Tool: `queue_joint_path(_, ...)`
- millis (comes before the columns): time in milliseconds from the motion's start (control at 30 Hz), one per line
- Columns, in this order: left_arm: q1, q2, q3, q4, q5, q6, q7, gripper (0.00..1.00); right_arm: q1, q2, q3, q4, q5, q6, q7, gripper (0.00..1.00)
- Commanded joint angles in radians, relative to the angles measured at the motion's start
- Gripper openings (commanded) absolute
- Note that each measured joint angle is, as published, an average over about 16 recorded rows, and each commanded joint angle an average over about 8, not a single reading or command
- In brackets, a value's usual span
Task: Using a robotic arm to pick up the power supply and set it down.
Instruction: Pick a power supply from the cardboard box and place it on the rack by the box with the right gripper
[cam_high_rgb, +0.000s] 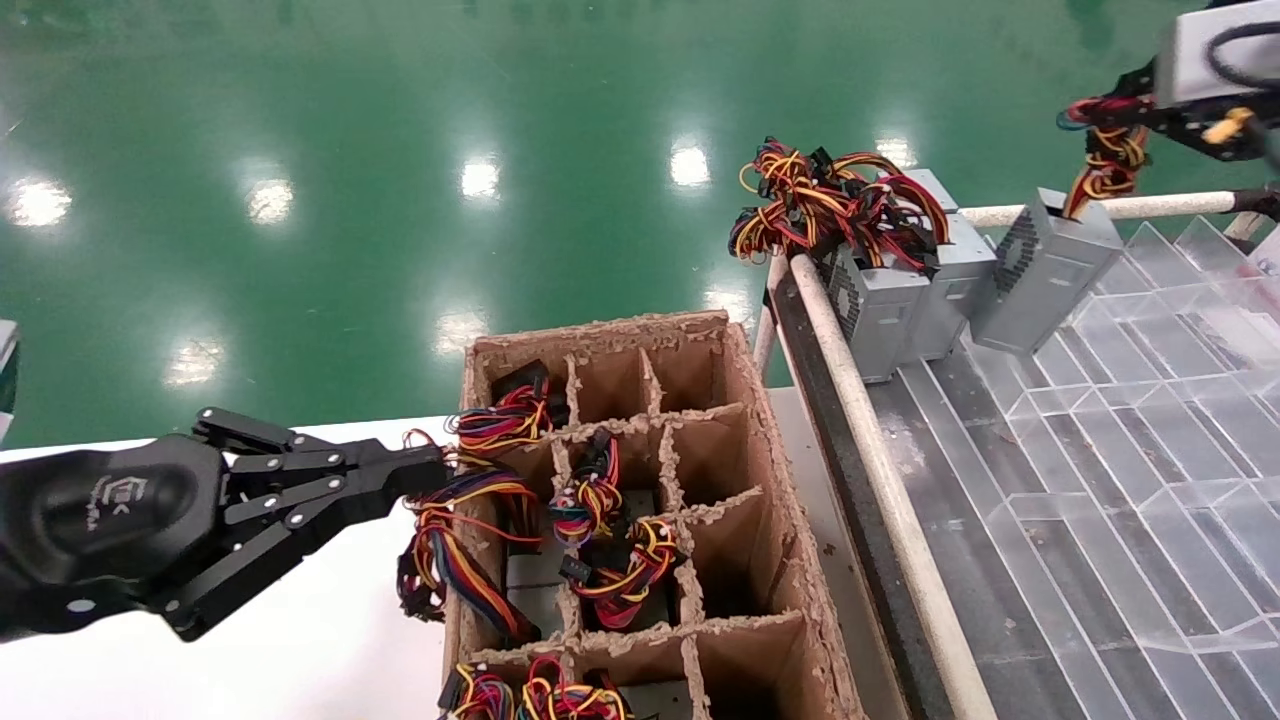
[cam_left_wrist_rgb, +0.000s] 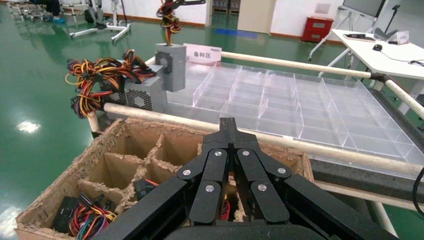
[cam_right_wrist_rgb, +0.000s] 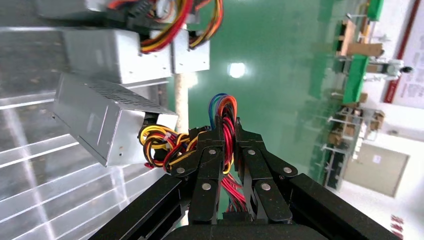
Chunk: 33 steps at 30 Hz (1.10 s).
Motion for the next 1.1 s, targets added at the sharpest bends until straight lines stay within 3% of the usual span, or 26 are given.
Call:
queue_joint_path(33, 0.000, 0.000, 0.000, 0.000, 0.000, 0.000, 0.000, 0.00, -0.015, -0.023, 0.005, -0.045, 0.006, 0.040, -0.032, 0.00)
queue_joint_path(300, 0.000, 0.000, 0.000, 0.000, 0.000, 0.000, 0.000, 0.00, -0.079, -0.085, 0.036, -0.147, 0.040, 0.302, -0.068, 0.00)
queue_joint_path(433, 0.000, 0.000, 0.000, 0.000, 0.000, 0.000, 0.000, 0.00, -0.113, -0.108, 0.050, -0.169, 0.058, 0.375, -0.083, 0.00)
queue_joint_path(1100, 0.000, 0.000, 0.000, 0.000, 0.000, 0.000, 0.000, 0.00, -0.162, -0.144, 0.087, -0.208, 0.112, 0.432, -0.159, 0.00)
